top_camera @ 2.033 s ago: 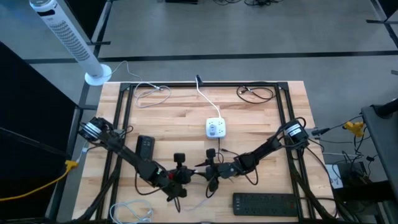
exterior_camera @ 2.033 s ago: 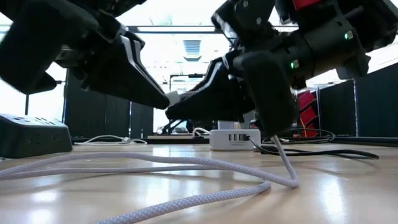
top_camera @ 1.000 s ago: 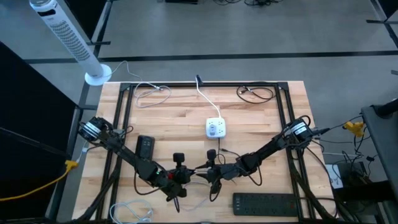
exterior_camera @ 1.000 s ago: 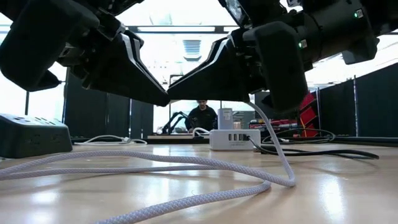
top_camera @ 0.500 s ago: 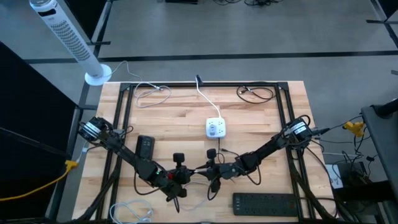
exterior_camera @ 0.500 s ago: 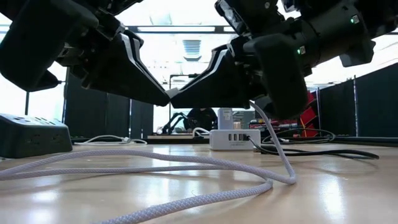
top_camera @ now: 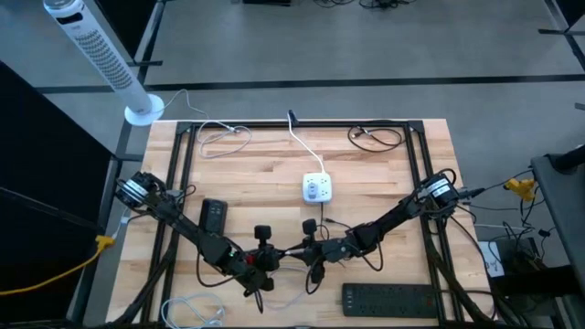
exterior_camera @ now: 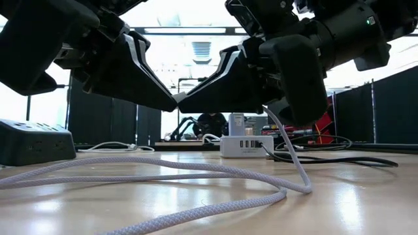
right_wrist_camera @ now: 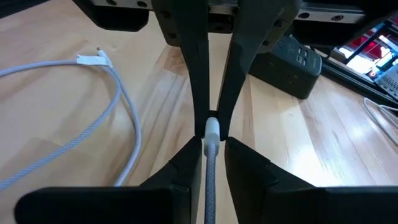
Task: Insert USB
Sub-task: Insert the purple charger cable into the white charger adapter
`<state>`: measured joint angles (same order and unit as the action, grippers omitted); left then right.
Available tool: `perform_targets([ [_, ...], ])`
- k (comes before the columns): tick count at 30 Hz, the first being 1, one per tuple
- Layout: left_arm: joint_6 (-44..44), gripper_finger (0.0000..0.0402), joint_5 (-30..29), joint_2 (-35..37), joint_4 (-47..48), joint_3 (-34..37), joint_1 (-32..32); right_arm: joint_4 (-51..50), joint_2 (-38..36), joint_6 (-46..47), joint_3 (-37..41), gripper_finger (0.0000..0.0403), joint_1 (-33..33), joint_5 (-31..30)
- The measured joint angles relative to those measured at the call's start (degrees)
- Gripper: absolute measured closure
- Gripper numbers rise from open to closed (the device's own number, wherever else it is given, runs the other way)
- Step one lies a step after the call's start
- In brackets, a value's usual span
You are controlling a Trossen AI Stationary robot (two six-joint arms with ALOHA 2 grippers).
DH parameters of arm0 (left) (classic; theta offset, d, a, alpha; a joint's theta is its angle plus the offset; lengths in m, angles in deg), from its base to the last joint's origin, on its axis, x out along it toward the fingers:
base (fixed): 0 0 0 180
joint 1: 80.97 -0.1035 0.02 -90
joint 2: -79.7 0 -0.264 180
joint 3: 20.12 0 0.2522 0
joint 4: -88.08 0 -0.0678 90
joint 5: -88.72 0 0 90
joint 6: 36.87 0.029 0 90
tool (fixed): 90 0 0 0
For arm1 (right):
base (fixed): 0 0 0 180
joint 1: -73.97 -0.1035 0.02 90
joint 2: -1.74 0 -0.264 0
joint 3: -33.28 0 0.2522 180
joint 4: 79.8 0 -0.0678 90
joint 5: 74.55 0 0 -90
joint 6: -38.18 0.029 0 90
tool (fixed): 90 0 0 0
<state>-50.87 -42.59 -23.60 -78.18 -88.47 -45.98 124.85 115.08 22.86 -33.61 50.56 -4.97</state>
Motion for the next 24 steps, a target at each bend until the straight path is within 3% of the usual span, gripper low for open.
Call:
perform_targets([
  [24,0.00,0.0394,0.01,0.02,0.03,0.00,0.02,0.92,0.00,-1.87,0.00,0.0321,-0.58,1.32],
])
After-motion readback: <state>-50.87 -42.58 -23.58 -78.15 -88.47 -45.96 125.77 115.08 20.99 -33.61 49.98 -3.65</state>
